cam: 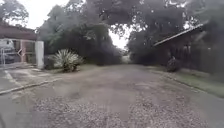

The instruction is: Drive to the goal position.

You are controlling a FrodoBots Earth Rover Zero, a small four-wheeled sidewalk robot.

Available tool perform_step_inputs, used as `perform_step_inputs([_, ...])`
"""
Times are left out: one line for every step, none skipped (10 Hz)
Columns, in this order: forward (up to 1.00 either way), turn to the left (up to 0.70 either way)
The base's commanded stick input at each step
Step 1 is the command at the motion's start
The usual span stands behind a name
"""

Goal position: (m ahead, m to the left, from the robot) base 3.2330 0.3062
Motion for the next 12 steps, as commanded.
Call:
perform_step_inputs([0.7, -0.35])
perform_step_inputs([0.7, -0.35])
perform_step_inputs([0.7, 0.0])
perform_step_inputs([0.7, 0.0])
perform_step_inputs([0.7, 0.0])
perform_step_inputs([0.7, 0.0])
perform_step_inputs([0.7, 0.0])
perform_step_inputs([0.7, 0.0])
perform_step_inputs([0.7, 0.0])
perform_step_inputs([0.7, 0.0])
perform_step_inputs([0.7, 0.0])
perform_step_inputs([0.7, 0.0])
